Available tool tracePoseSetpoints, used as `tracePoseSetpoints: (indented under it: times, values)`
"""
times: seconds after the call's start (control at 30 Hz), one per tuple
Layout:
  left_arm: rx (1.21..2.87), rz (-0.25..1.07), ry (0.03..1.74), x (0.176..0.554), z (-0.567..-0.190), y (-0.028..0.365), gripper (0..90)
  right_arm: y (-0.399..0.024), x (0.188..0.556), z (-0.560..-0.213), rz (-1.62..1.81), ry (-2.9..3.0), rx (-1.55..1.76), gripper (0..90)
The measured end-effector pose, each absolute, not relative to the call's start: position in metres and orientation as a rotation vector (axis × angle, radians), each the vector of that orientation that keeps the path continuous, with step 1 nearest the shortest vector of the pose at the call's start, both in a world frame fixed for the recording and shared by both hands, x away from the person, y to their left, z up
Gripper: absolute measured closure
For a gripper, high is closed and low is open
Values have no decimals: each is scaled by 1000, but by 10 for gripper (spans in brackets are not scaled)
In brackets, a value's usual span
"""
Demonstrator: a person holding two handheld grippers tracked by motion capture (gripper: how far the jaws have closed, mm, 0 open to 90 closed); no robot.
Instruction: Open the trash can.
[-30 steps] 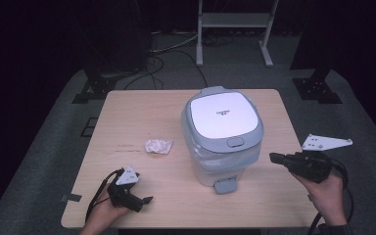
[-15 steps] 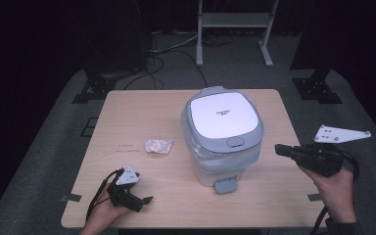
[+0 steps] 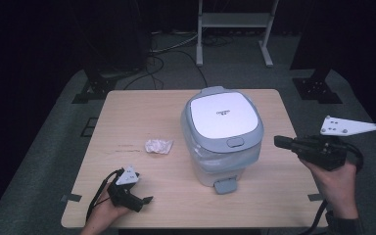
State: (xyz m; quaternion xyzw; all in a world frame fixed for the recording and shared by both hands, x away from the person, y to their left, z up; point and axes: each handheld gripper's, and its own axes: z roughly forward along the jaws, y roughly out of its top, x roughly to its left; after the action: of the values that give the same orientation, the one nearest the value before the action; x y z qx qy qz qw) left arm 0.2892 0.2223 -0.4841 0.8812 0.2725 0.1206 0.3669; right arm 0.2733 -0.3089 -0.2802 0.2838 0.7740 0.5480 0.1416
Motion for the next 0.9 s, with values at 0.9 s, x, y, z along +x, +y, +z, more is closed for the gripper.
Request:
tracePoseSetpoints:
  times: [0.9]
  values:
    - [2265,310,700,289,-484,222,0,-261,283,-262,1680,2307,665,899]
